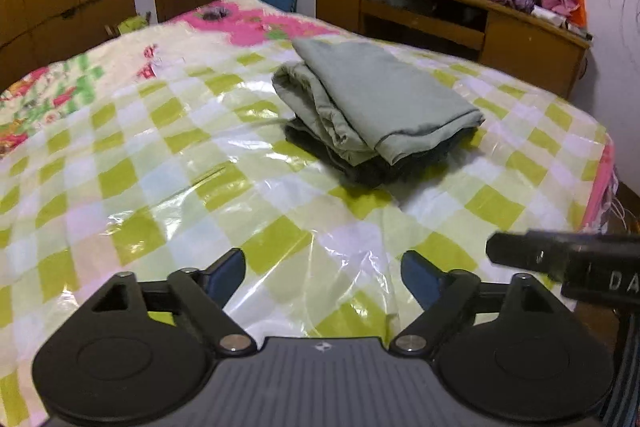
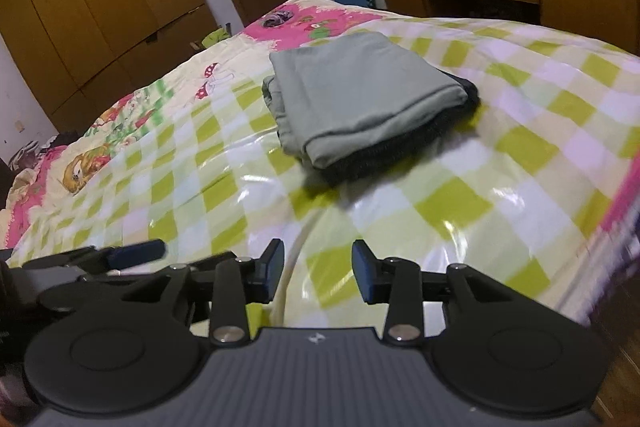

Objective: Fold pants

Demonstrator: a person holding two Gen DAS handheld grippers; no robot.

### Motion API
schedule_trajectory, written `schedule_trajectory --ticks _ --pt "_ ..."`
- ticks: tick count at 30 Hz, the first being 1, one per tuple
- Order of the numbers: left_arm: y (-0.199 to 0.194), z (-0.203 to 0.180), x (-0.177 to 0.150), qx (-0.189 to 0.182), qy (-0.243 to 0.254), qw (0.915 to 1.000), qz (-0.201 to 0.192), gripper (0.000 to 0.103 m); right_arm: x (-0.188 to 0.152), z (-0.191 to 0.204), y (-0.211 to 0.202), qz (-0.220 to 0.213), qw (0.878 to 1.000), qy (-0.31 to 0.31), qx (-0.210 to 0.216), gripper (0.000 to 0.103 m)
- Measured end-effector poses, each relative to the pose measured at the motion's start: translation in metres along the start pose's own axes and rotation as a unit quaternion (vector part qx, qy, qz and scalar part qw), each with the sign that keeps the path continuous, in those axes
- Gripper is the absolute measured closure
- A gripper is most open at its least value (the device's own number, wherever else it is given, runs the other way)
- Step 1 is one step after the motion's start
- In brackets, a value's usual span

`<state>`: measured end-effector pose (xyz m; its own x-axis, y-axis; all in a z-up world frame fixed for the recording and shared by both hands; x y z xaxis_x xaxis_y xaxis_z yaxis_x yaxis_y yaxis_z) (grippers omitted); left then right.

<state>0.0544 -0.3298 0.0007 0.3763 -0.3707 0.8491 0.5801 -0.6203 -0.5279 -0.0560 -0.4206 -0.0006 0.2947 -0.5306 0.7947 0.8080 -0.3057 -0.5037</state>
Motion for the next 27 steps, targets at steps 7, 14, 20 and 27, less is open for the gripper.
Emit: schedule_trajectory --ticks 7,14,20,27 --pt "-0.026 -0.004 -0.009 0.014 0.011 0.9998 -0.010 0.000 -0.018 0.008 -0.026 -0.001 1.000 0.021 -0.006 0.062" --pt "-0.040 -0.001 -0.010 0.018 -0.009 0.9996 -0.022 0.000 -0.023 0.013 -0.041 -0.012 1.000 0.019 -0.010 0.058" --pt "-0.045 -0.005 -0.014 0.029 0.008 0.9992 -0.027 0.000 -0.025 0.014 -0.047 -0.017 1.000 0.021 -0.013 0.058" --pt "-0.049 -0.005 -0.015 0.028 0.011 0.9992 -0.025 0.000 -0.032 0.012 -0.049 -0.010 0.999 0.026 -0.022 0.057"
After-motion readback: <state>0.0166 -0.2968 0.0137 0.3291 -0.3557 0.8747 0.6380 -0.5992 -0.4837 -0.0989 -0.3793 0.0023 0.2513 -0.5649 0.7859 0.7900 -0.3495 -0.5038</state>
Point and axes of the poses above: each gripper's, at about its wrist camera, not at the fingertips, and y roughly the way its jaws point, z to its left, x to its top, the point moved 5 cm from there along y, roughly the way its jaws point, and after that the axes turned 12 degrees about -z, right-handed, at the moved point
